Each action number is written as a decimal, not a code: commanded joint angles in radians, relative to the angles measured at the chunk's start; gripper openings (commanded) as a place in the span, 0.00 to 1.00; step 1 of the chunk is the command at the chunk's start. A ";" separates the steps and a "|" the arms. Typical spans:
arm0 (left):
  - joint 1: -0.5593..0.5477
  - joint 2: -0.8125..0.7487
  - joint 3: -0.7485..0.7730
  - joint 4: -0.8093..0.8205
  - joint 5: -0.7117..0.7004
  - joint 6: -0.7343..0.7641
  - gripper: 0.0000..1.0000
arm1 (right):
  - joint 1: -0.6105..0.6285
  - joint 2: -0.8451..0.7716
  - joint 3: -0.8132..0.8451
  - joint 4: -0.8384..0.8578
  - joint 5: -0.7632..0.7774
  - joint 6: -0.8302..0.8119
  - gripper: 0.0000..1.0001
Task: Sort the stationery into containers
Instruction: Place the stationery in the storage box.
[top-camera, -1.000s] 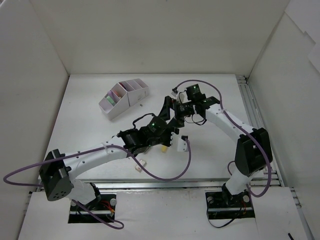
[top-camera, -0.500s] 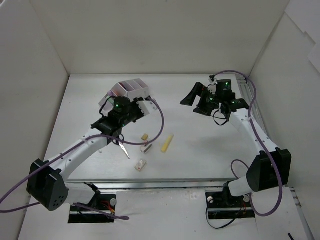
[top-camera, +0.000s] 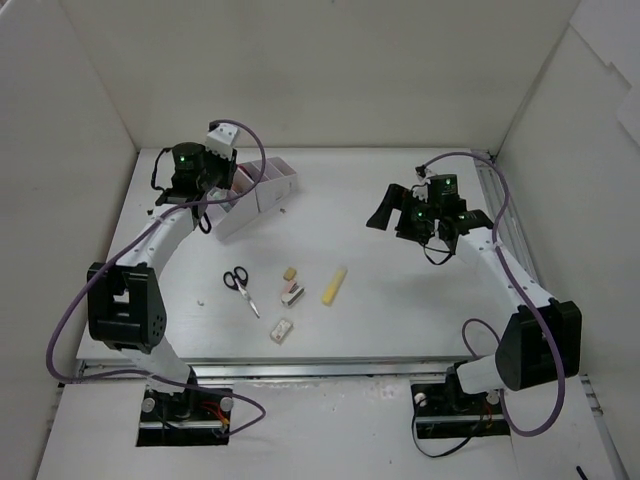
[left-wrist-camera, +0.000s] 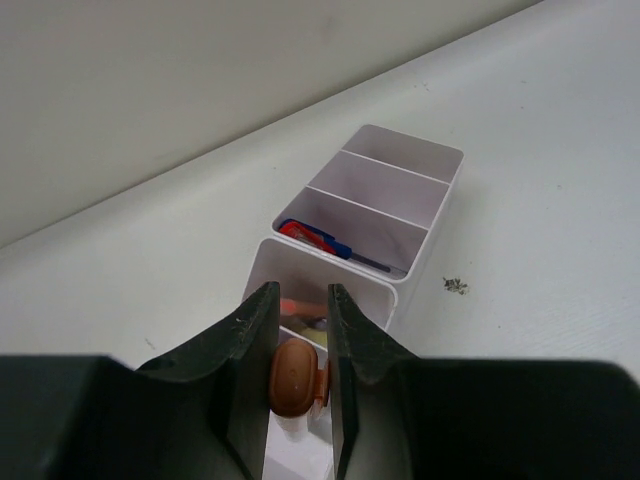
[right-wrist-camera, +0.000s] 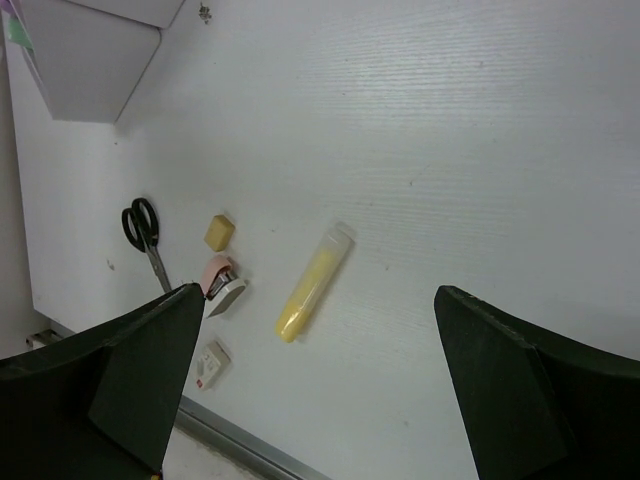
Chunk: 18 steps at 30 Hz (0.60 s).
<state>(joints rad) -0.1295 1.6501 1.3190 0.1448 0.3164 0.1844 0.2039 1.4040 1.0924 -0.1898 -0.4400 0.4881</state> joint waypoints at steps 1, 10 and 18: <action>0.036 0.023 0.068 0.140 0.113 -0.112 0.00 | 0.005 -0.040 -0.011 0.047 0.044 -0.040 0.98; 0.076 0.109 0.048 0.265 0.147 -0.249 0.06 | 0.055 -0.002 -0.048 0.046 0.128 -0.089 0.98; 0.094 0.050 -0.012 0.237 0.112 -0.344 0.56 | 0.262 0.115 -0.016 0.035 0.269 -0.137 0.98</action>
<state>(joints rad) -0.0463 1.7893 1.3128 0.3107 0.4366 -0.1101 0.4129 1.4914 1.0435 -0.1772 -0.2657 0.3901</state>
